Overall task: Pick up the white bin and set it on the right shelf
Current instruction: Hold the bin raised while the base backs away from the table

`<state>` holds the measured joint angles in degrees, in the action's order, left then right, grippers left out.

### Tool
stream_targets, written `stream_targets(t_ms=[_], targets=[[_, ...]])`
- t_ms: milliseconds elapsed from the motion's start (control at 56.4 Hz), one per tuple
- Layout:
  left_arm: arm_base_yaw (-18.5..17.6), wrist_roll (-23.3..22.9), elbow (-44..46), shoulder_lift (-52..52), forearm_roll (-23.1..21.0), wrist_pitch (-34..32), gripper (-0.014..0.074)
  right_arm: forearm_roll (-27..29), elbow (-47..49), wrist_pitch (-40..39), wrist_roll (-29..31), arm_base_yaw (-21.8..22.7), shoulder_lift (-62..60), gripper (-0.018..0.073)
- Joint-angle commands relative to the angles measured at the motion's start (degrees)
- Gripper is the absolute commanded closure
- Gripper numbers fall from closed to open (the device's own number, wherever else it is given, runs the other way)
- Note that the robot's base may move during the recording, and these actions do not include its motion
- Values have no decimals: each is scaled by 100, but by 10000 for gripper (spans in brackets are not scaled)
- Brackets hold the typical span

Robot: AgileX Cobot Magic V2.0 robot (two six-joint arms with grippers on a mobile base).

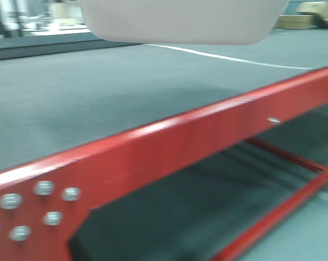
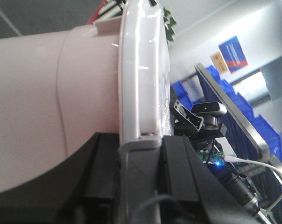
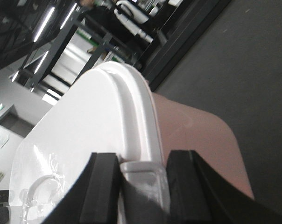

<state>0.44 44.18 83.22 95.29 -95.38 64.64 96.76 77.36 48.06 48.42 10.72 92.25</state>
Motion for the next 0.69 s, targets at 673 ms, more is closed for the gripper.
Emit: stream_targets(t_ms=[673], targets=[[-127,77,229,-376,-535,1091,713,443,165,212,15,-57,-270,503]])
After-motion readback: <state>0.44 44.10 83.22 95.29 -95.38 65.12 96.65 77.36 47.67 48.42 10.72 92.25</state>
